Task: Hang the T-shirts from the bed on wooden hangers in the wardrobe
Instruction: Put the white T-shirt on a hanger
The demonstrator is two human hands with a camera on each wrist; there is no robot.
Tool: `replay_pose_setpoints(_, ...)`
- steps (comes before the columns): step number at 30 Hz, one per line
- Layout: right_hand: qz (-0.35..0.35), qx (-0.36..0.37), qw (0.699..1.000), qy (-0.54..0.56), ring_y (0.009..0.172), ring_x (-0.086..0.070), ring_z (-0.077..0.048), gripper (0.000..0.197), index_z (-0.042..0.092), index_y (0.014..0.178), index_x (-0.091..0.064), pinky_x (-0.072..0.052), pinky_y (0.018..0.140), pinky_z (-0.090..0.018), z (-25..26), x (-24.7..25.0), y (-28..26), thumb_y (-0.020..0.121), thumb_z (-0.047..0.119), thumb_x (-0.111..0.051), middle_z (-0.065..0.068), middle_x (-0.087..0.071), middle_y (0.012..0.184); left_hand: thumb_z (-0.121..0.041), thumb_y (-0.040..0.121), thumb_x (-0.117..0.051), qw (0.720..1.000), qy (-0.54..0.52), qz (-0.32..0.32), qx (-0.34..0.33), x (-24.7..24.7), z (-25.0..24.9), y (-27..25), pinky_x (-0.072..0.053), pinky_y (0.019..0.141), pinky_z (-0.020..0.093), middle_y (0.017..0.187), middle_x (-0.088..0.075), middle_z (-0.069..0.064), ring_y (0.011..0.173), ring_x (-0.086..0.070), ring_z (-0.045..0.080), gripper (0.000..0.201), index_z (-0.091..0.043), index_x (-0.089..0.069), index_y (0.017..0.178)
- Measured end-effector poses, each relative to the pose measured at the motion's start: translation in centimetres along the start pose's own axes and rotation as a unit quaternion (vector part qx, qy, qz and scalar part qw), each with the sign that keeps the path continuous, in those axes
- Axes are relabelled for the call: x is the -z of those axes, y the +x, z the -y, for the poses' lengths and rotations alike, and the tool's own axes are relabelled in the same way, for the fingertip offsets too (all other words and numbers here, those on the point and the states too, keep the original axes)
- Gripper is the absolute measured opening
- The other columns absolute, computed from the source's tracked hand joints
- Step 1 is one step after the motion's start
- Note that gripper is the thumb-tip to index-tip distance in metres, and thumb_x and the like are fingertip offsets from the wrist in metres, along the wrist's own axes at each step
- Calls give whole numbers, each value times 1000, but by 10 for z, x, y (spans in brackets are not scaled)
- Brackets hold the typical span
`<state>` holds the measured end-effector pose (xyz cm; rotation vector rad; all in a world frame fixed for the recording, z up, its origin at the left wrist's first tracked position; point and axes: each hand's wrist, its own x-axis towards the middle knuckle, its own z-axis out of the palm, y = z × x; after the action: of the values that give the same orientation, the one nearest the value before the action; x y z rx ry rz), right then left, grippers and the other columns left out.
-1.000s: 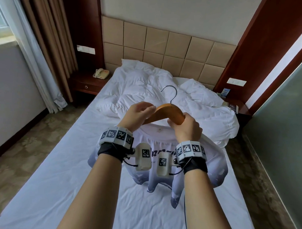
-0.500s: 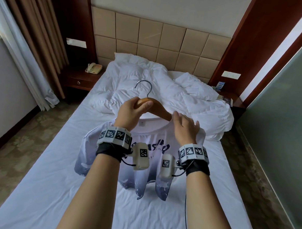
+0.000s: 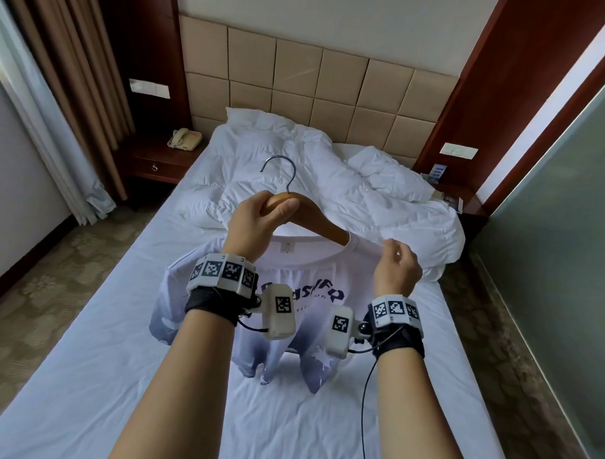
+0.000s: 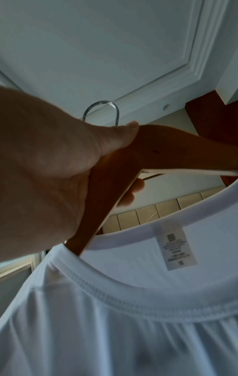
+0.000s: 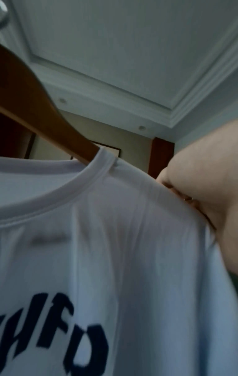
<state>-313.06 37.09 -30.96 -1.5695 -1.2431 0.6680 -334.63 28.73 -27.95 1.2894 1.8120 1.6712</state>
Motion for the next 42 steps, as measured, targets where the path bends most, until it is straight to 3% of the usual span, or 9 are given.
replay_pose_setpoints(4,48,-48,997,26,97,-57,-20,19,25,84,-66,-45,89,-35,-10,3,7,93,39,-57,-5,-66,114,-72,73,-64,1000,-16,-7,-1,4,-4,0,-49,75,55,69,-59,10,68,-56,19,66,-7,-59,79)
replay_pose_setpoints(11,-1,-118,989,85,87,-55,-28,26,7,91,-62,-38,72,-31,-15,9,10,95,31,-53,-13,-65,98,-67,74,-70,999,-52,-13,-11,5,-8,-3,-51,76,56,78,-63,24,71,-60,35,60,-8,-62,79)
replay_pose_setpoints(22,-19,-229,972,50,114,-55,-41,44,3,118,-67,-46,97,-46,-27,22,16,97,32,-40,-20,-64,124,-77,68,-68,999,-42,14,-4,2,-3,-9,-53,77,58,74,-64,17,71,-63,29,65,-13,-64,79)
replay_pose_setpoints(27,-30,-98,994,-42,107,-58,-31,35,23,95,-72,-31,112,-50,-22,24,8,90,40,-42,-7,-72,107,-71,69,-71,998,-61,26,9,-2,-7,-9,-52,77,58,67,-59,0,69,-60,21,62,-11,-63,78)
replay_pose_setpoints(31,-12,45,992,-113,92,-60,-22,42,18,60,-55,-4,119,-51,-17,14,3,95,38,-46,-3,-67,68,-69,70,-72,997,-74,27,3,-9,-8,-12,-53,79,60,68,-60,10,71,-63,32,60,-10,-63,78)
replay_pose_setpoints(36,38,142,973,-177,101,-59,-18,46,13,76,-67,0,118,-51,-4,18,-6,104,39,-40,2,-72,84,-70,70,-72,996,-81,37,-4,-12,-12,-9,-54,78,57,69,-59,9,72,-62,31,64,-7,-61,79)
replay_pose_setpoints(38,46,192,971,-134,96,-59,-21,39,17,70,-59,-14,118,-55,-1,22,-6,102,34,-45,7,-65,78,-67,71,-72,995,-86,42,-5,-13,-14,-10,-52,72,49,67,-55,1,68,-56,20,60,-8,-60,75)
replay_pose_setpoints(40,35,268,962,-23,82,-59,-23,28,19,69,-59,-47,95,-55,4,30,-10,96,26,-55,14,-56,71,-63,71,-72,993,-106,47,-2,-17,-16,-10,-52,70,47,68,-57,5,68,-58,21,58,-7,-59,75)
replay_pose_setpoints(42,53,275,958,56,84,-61,-22,17,13,78,-69,-55,78,-44,12,38,-15,92,18,-61,17,-61,77,-62,71,-73,991,-121,58,1,-22,-16,-10,-54,73,50,71,-59,10,70,-62,28,62,-2,-61,79)
